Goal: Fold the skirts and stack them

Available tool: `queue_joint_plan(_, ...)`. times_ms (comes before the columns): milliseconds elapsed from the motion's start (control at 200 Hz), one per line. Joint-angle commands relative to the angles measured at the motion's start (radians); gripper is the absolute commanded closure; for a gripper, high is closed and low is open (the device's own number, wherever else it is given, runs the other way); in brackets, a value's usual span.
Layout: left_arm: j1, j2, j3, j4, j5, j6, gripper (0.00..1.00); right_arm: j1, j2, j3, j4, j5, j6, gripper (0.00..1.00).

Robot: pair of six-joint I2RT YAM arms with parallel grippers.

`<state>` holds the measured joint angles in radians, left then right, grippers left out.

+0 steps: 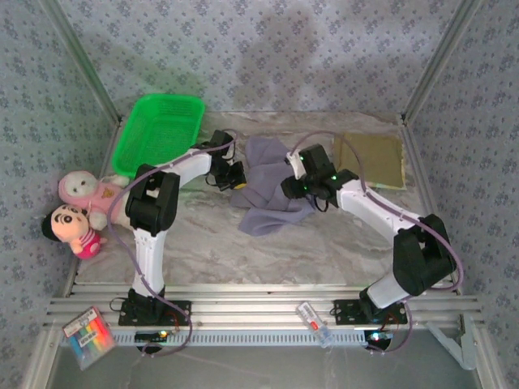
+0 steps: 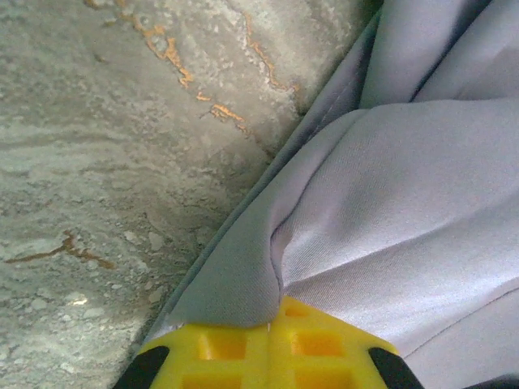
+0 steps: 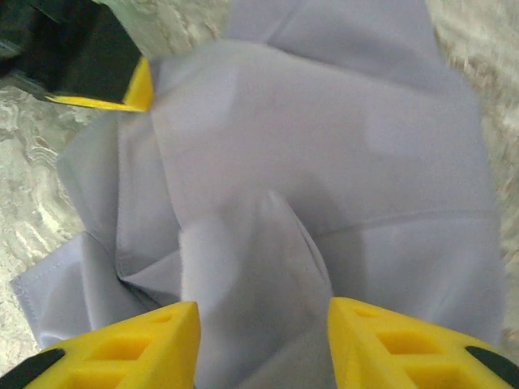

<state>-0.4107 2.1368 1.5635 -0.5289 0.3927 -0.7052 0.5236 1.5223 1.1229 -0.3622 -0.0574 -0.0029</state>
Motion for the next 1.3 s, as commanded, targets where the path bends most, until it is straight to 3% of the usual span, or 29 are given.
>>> queue_joint_plan(0, 0.003, -0.007, 0.03, -0.036, -0.012, 0.0, 1.0, 0.008, 0.074, 0.13, -0.218, 0.038, -0.118, 0.47)
queue_joint_plan(345, 0.011, -0.02, 0.021, -0.038, -0.017, 0.008, 1.0, -0.008, 0.315, 0.42, -0.533, -0.099, -0.327, 0.31)
queue_joint_plan(620, 0.027, -0.028, 0.036, -0.034, -0.024, 0.008, 1.0, 0.004, 0.479, 0.533, -0.519, 0.057, -0.305, 0.31)
queue_joint_plan(680, 0.046, -0.044, 0.05, -0.031, -0.032, 0.011, 1.0, 0.007, 0.492, 0.537, -0.489, 0.048, -0.297, 0.42)
queue_joint_plan(819, 0.104, -0.114, 0.115, -0.029, -0.047, 0.028, 1.0, -0.004, 0.409, 0.521, -0.41, 0.03, -0.264, 1.0)
queue_joint_plan(1099, 0.122, -0.271, 0.25, -0.052, -0.052, 0.061, 1.0, -0.068, 0.048, 0.325, -0.041, -0.031, -0.105, 1.0)
queue_joint_plan(1294, 0.122, -0.348, 0.34, -0.038, 0.04, 0.027, 1.0, -0.077, -0.103, 0.242, 0.117, -0.094, -0.065, 1.0)
